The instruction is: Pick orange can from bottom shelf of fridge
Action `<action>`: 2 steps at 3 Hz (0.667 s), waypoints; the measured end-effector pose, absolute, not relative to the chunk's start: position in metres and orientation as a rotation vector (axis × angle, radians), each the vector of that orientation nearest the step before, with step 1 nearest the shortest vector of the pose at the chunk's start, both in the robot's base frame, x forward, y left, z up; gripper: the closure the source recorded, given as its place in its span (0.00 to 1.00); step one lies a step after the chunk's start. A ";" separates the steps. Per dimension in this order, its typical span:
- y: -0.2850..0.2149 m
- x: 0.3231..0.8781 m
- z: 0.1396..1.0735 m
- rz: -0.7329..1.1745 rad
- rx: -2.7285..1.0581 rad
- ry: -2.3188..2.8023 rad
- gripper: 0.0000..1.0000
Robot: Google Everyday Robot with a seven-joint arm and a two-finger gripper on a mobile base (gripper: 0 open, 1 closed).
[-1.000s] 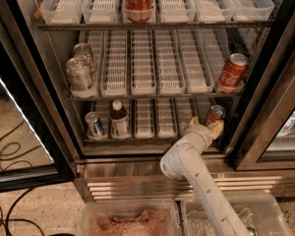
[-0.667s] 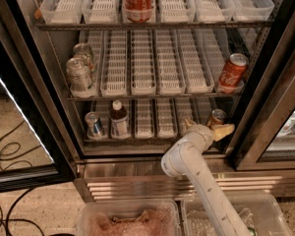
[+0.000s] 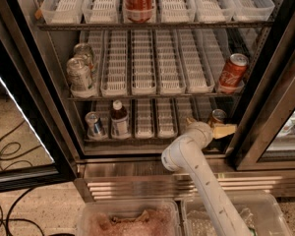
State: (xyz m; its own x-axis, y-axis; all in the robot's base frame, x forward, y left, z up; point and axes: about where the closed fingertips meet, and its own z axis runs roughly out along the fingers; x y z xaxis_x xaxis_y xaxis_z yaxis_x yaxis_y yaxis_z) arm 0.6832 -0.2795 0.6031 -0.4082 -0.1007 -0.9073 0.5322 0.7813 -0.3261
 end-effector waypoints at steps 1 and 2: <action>-0.277 0.678 0.603 -0.719 0.329 1.873 0.00; -0.279 0.678 0.601 -0.726 0.335 1.874 0.18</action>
Offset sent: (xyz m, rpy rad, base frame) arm -0.0009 -0.0046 -0.0069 -0.0051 0.0068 -0.0244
